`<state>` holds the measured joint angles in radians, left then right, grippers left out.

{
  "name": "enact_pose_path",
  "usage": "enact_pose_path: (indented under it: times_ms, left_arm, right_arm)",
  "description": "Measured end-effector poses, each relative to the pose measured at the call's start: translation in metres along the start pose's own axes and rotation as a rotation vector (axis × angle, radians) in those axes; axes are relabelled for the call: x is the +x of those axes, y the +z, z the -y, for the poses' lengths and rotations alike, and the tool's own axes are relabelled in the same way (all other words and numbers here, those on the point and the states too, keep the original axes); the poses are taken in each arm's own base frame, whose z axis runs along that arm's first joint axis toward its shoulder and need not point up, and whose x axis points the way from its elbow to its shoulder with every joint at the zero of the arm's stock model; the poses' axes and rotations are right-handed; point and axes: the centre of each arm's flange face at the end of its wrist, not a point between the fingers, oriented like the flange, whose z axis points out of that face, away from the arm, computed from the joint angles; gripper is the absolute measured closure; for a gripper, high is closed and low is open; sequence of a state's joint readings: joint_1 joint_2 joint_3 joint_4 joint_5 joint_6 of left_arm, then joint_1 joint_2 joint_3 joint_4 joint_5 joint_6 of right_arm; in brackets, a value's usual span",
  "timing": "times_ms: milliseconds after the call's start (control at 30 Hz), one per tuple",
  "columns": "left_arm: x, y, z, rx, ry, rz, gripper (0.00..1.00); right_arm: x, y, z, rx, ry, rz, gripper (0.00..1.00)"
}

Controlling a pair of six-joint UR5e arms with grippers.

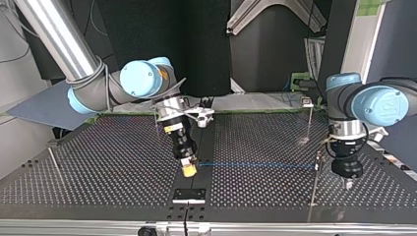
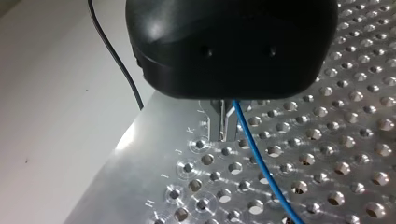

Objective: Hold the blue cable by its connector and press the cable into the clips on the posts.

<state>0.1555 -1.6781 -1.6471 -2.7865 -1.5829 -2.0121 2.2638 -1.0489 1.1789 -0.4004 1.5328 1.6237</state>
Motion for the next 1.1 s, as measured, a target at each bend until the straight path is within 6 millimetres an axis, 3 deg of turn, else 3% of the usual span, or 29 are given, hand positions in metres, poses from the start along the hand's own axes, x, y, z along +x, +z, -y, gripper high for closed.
enact_pose_path:
  times_ms: [33, 100, 367, 400, 467, 500, 800, 1100]
  left_arm:
    - [0.000, 0.000, 0.000, -0.002, 0.000, -0.001, 0.49]
    - [0.001, -0.001, -0.001, -0.013, 0.002, -0.005, 0.25]
    - [0.005, -0.006, -0.001, -0.043, -0.005, -0.031, 0.25]
    - [0.005, -0.006, -0.001, -0.038, -0.007, -0.034, 0.16]
    - [0.006, -0.006, 0.001, -0.028, -0.011, -0.043, 0.13]
    - [0.007, -0.007, 0.001, -0.024, -0.012, -0.048, 0.00]
    - [0.016, -0.021, 0.004, -0.008, -0.023, -0.133, 0.00]
    - [-0.001, -0.047, 0.019, 0.004, -0.018, -0.169, 0.00]
  right_arm:
    - [0.000, 0.000, 0.000, 0.000, -0.001, 0.003, 1.00]
    - [-0.001, -0.001, 0.000, -0.001, -0.002, 0.010, 1.00]
    - [-0.003, -0.002, 0.001, 0.008, -0.001, 0.018, 1.00]
    - [-0.003, -0.002, 0.001, 0.008, -0.001, 0.018, 1.00]
    - [-0.003, -0.001, 0.001, 0.010, -0.001, 0.017, 1.00]
    - [-0.003, -0.001, 0.001, 0.010, -0.001, 0.018, 1.00]
    - [-0.003, -0.001, 0.000, 0.012, -0.001, 0.018, 1.00]
    - [-0.004, -0.001, 0.000, 0.011, -0.002, 0.019, 1.00]
